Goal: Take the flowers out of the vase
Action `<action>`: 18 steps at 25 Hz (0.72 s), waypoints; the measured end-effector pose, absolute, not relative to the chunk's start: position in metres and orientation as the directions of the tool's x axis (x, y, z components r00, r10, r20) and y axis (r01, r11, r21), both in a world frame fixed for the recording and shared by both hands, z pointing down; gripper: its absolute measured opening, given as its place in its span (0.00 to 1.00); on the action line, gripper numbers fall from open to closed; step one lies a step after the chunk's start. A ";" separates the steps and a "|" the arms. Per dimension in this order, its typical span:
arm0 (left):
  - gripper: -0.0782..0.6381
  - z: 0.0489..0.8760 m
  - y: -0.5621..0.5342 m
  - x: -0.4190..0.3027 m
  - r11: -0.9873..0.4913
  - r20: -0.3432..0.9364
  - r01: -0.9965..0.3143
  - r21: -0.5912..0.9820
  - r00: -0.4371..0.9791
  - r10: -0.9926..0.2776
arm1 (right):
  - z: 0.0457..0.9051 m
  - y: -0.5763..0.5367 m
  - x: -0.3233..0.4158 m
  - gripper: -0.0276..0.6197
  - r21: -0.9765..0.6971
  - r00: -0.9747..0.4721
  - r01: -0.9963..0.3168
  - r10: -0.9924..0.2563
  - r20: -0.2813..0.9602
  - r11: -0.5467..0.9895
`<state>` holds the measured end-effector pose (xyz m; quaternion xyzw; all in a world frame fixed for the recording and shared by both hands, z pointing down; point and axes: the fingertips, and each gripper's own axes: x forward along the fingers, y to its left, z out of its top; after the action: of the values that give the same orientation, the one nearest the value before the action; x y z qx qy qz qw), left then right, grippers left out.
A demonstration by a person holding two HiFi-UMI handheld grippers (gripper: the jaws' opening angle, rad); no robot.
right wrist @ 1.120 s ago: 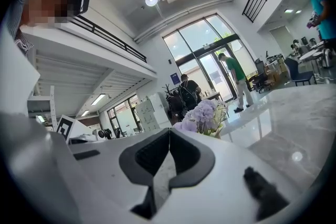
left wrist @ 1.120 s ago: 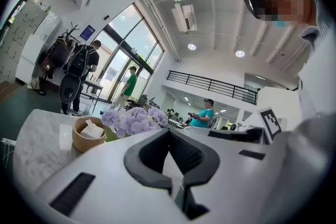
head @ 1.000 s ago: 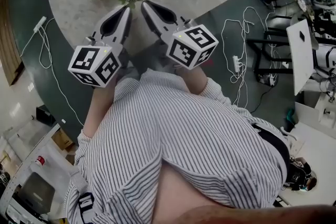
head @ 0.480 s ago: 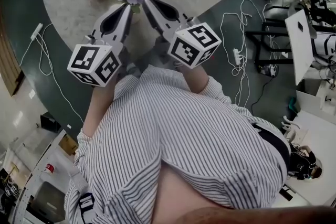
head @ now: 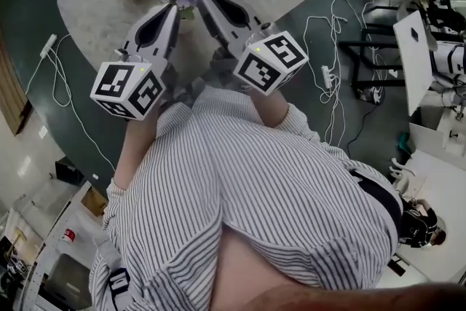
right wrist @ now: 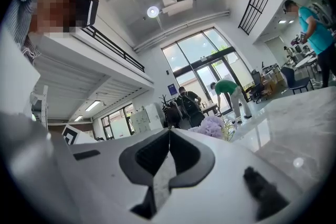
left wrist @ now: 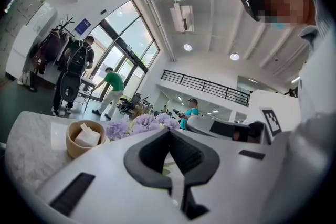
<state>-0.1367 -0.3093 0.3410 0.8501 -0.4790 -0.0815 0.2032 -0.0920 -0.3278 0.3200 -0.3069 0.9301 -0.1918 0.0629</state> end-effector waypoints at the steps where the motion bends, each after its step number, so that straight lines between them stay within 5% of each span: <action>1: 0.12 0.340 -0.311 -0.137 -0.455 0.056 -0.784 0.422 0.523 -0.850 | 0.320 -0.329 -0.093 0.07 -0.392 -0.811 -0.540 -0.585 0.005 0.745; 18: 0.12 0.343 -0.321 -0.130 -0.403 0.069 -0.802 0.441 0.478 -0.876 | 0.324 -0.341 -0.075 0.06 -0.396 -0.827 -0.525 -0.562 0.026 0.754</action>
<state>-0.1296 -0.3211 0.3426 0.8331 -0.5033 -0.0871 0.2123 -0.0751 -0.3405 0.3241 -0.2905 0.9352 -0.1969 0.0474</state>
